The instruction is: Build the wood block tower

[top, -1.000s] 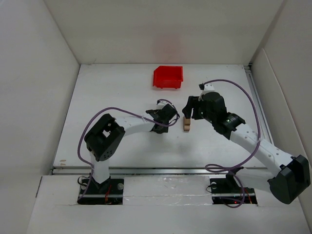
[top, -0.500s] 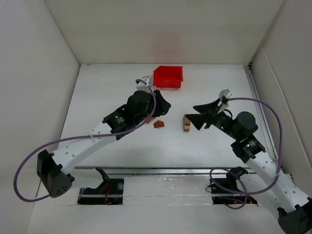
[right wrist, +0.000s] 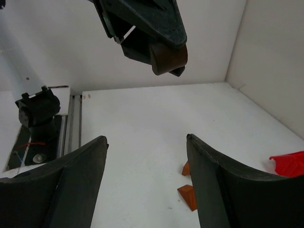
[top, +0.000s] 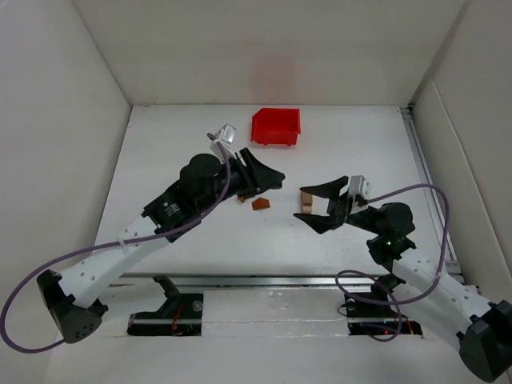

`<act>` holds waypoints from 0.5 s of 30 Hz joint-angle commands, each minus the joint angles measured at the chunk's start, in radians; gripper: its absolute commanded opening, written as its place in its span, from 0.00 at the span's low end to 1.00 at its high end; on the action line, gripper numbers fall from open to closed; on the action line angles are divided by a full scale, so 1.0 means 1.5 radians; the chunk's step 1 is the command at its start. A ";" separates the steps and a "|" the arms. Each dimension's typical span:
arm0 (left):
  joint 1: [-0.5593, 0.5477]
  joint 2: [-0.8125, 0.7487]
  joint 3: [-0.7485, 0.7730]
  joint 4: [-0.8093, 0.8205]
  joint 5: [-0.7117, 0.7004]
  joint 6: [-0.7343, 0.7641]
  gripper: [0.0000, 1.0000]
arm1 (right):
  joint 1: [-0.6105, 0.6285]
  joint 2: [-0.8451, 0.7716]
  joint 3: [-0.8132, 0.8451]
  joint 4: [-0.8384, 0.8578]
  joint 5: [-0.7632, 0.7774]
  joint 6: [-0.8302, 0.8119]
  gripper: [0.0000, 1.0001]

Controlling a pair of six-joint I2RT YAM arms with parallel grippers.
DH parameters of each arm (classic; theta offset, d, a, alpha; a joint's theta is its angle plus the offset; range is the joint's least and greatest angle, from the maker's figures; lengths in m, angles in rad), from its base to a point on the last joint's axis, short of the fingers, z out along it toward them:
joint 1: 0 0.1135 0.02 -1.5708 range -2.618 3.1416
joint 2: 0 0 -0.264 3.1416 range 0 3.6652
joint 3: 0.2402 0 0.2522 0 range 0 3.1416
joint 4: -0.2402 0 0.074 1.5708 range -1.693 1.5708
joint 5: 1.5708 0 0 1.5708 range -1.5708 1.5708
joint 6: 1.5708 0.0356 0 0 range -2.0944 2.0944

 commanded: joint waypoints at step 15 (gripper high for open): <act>0.002 -0.046 -0.098 0.157 0.162 -0.114 0.00 | 0.071 0.107 0.138 0.099 -0.029 -0.090 0.66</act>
